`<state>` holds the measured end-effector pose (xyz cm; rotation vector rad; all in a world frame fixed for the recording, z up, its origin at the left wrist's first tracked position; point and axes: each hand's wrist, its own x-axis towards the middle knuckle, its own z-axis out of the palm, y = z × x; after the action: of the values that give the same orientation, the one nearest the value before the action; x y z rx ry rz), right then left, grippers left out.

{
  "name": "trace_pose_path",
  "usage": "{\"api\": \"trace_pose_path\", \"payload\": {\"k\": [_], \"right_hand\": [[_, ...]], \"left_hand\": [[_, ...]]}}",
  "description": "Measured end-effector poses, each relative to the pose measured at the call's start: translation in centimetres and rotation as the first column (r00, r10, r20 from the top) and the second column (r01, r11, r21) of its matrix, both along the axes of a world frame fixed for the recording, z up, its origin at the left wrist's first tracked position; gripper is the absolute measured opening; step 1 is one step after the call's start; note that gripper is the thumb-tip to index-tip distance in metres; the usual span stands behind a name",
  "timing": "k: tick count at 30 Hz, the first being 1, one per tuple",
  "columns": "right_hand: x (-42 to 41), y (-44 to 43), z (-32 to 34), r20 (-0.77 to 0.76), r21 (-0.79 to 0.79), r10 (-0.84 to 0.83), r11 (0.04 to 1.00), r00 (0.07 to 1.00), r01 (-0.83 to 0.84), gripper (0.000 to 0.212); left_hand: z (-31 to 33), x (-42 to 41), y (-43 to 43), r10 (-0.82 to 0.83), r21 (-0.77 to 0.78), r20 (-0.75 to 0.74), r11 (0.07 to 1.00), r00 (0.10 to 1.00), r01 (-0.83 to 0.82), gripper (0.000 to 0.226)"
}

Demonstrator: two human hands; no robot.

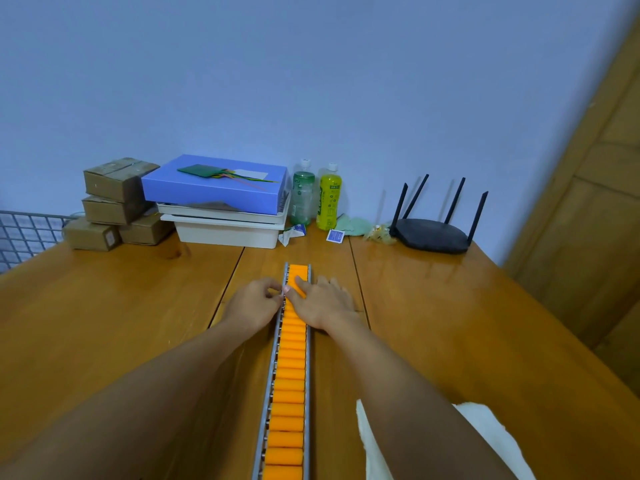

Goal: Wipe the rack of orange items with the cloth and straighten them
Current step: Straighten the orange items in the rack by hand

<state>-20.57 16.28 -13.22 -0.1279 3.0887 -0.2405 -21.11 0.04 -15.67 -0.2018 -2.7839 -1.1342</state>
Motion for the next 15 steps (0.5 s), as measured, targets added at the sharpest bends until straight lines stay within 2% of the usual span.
{"api": "trace_pose_path", "payload": {"k": [15], "right_hand": [[5.3,-0.8,1.1,0.028,0.068,0.003,0.998,1.000,-0.005,0.071]], "left_hand": [[0.8,5.4,0.3,-0.024,-0.092,-0.023,0.996,0.999,0.021,0.015]]}}
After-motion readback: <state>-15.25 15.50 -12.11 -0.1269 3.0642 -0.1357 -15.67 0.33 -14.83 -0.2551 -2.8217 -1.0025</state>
